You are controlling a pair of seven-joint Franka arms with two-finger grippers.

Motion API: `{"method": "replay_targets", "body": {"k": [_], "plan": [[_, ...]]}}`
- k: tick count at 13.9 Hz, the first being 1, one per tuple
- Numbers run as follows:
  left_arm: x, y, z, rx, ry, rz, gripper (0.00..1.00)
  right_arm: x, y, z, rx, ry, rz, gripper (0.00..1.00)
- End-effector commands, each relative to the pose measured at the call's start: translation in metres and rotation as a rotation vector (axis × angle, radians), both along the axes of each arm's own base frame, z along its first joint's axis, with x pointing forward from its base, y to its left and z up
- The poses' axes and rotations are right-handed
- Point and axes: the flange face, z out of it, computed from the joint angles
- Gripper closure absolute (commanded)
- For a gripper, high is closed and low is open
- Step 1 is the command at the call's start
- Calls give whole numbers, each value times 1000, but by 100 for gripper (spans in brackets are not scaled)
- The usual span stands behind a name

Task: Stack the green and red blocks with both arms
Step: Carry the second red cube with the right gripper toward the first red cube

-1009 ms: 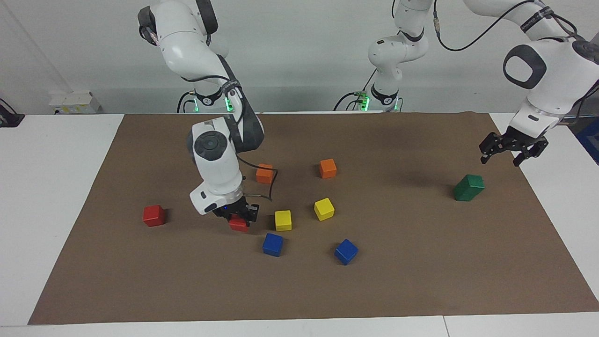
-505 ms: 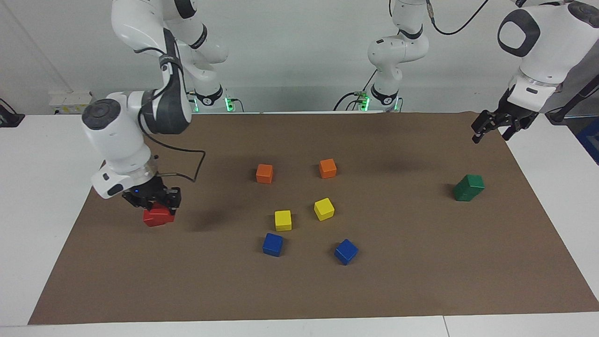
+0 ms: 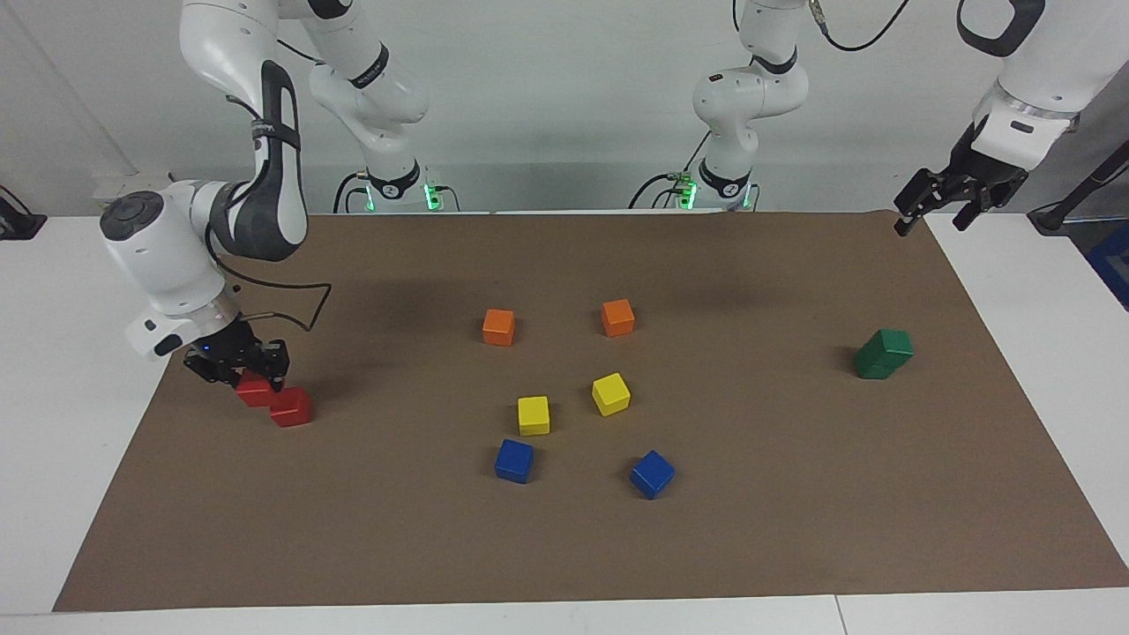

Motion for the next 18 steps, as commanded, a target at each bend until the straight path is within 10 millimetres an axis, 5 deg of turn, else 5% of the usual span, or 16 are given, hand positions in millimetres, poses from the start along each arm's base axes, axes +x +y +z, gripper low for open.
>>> {"method": "replay_targets", "body": {"k": [1, 5, 18], "plan": [[6, -20, 1, -16, 28, 12, 0, -11, 10, 8, -5, -23, 52, 87], [5, -34, 6, -10, 27, 3, 0, -11, 23, 2, -7, -34, 78, 87], [14, -27, 7, -2, -38, 14, 0, -12, 10, -10, -25, -76, 122, 87]]}}
